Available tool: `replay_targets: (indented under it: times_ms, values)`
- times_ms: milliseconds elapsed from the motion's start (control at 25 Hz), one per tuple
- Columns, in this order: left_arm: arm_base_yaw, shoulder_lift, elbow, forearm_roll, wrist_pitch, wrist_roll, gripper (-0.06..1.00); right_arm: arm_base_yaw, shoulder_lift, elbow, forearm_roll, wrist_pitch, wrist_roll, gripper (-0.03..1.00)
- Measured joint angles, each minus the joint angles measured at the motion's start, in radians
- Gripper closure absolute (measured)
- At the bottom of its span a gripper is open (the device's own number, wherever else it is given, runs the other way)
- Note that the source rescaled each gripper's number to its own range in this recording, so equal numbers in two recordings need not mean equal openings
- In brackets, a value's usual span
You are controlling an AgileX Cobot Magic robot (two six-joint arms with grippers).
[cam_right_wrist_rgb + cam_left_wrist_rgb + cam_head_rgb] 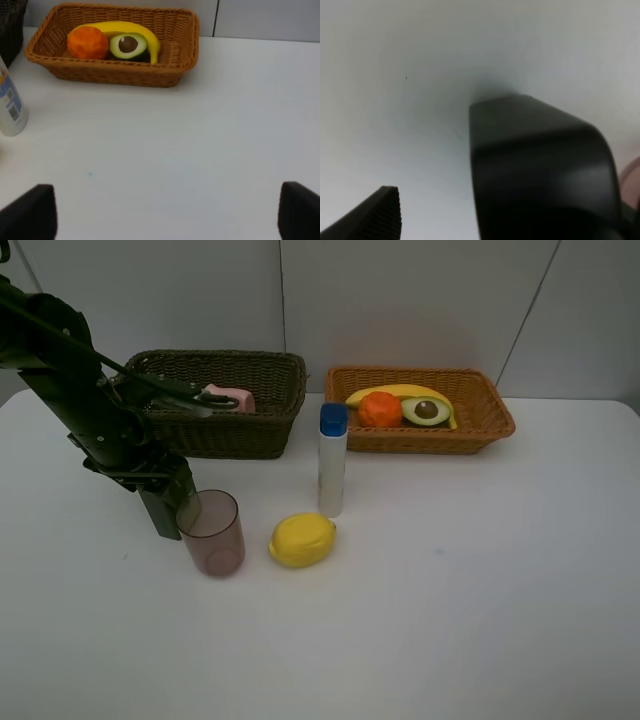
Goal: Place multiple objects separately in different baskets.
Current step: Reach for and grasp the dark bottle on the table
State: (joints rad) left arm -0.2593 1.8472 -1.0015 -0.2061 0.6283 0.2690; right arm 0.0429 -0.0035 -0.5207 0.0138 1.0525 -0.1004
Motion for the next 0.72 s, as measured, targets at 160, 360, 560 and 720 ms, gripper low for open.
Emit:
replay_targets:
  times_ms: [160, 360, 560, 720]
  values:
    - [0.0, 0.0, 0.0, 0.0, 0.0, 0.0, 0.0, 0.0, 0.0, 0.0, 0.0, 0.0, 0.0, 0.07]
    - [0.0, 0.0, 0.0, 0.0, 0.0, 0.0, 0.03, 0.0, 0.0, 0.0, 0.0, 0.0, 0.0, 0.07]
    - [0.0, 0.0, 0.0, -0.004, 0.001, 0.0, 0.19, 0.0, 0.0, 0.0, 0.0, 0.0, 0.0, 0.07]
    - [0.0, 0.0, 0.0, -0.005, 0.003, 0.0, 0.19, 0.0, 0.0, 0.0, 0.0, 0.0, 0.0, 0.07]
